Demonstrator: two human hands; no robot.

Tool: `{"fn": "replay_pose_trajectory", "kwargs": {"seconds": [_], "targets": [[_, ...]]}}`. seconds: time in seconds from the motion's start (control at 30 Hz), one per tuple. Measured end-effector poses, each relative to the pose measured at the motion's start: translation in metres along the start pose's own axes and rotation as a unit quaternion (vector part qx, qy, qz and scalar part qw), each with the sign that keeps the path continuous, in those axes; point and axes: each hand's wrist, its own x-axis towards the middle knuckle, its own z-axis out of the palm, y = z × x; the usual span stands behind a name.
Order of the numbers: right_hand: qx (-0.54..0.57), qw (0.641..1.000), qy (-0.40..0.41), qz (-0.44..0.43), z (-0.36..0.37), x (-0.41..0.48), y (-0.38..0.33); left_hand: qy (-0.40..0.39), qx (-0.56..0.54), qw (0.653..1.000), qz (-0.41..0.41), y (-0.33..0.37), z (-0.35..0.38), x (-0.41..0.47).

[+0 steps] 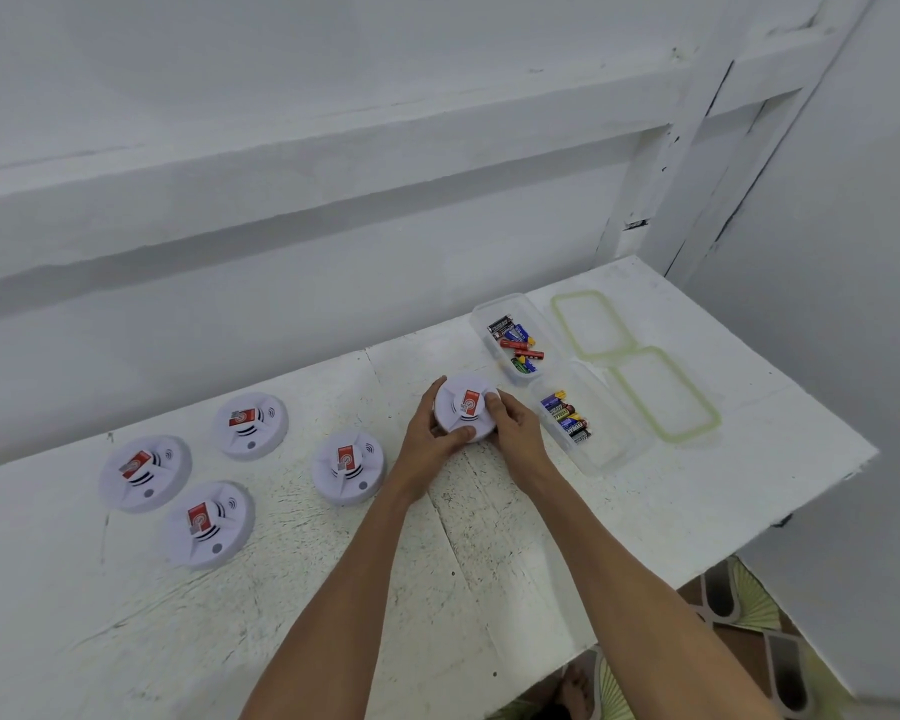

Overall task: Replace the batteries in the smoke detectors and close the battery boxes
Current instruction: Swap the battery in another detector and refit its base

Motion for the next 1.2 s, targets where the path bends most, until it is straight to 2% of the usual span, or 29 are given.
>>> {"fn": "replay_pose_trajectory", "kwargs": {"seconds": [0.9,0.97,1.1,1.2], "targets": [[-0.013,1.000,0.018,0.007,0.0002,0.0034,0.0043,-0.012,-0.025,1.000,0.002,-0.0068,-0.0003,0.0031],[-0.011,1.000,0.020,0.009,0.0000,0.0034,0.0041,-0.017,-0.055,0.998,-0.014,-0.0040,-0.0008,0.0028],[-0.017,1.000,0.021,0.012,0.0004,0.0031,0.0052,-0.008,-0.189,0.980,-0.069,0.0022,-0.0001,0.0040],[-0.027,0.999,0.023,0.016,0.0005,0.0044,0.0058,0.004,-0.216,0.973,-0.085,0.0004,-0.0005,0.0046]]}}
